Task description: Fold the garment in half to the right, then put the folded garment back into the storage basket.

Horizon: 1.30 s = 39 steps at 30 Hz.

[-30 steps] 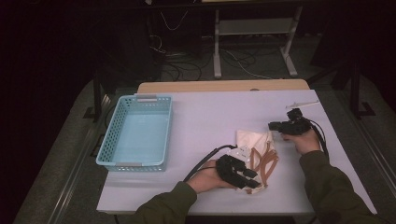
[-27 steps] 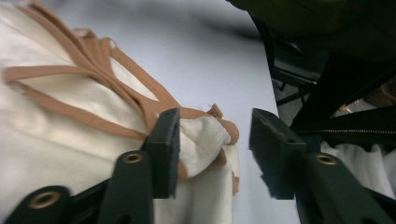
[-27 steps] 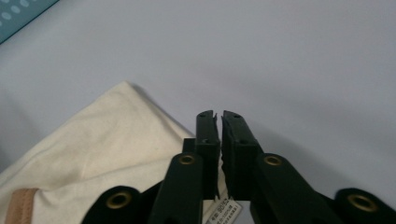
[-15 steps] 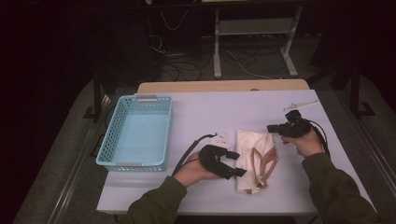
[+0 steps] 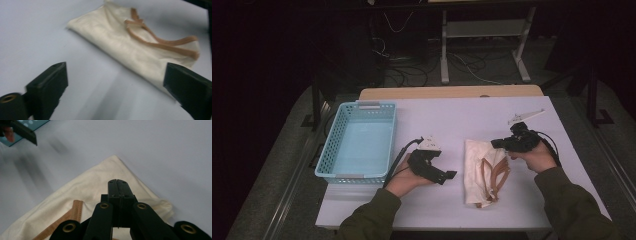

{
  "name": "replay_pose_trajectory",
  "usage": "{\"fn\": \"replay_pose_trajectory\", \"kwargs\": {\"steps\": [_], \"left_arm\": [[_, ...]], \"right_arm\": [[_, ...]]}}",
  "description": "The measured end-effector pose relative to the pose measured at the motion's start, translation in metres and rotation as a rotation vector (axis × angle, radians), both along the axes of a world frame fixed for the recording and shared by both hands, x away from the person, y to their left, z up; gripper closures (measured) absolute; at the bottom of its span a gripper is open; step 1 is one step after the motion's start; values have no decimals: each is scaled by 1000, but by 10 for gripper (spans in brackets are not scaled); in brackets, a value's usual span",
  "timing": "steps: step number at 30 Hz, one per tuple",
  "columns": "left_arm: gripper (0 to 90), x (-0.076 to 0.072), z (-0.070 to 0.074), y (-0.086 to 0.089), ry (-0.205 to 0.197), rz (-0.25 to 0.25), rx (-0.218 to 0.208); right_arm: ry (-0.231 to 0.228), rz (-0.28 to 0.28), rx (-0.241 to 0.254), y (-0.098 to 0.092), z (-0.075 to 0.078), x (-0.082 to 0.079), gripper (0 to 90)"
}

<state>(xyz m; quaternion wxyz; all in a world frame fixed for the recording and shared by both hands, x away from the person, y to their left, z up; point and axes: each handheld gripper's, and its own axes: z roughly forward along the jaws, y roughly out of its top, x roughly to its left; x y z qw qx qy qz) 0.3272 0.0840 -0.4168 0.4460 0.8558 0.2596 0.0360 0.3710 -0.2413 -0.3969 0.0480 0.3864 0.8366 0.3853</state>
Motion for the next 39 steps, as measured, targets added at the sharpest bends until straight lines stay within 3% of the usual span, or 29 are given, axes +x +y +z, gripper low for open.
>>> {"fn": "replay_pose_trajectory", "kwargs": {"steps": [11,17,22,23,25,30,32,39], "left_arm": [[0,2,-9,5,-5,21,57],[0,4,-13,5,14,21,61],[0,6,-15,7,18,16,83],[0,5,-14,6,17,31,68],[0,6,-13,6,7,19,84],[0,5,-14,4,11,31,74],[0,5,-15,4,16,28,75],[0,5,-15,4,21,30,71]], "right_arm": [[4,102,-21,27,4,-8,888],[13,139,-35,41,3,-8,888],[17,153,-49,49,0,-8,888],[16,158,-60,53,-3,-9,888],[22,165,-75,57,-5,-10,888],[24,175,-82,63,-9,-10,888],[20,179,-109,68,-13,-9,888],[26,172,-135,67,-17,-8,888]]}}
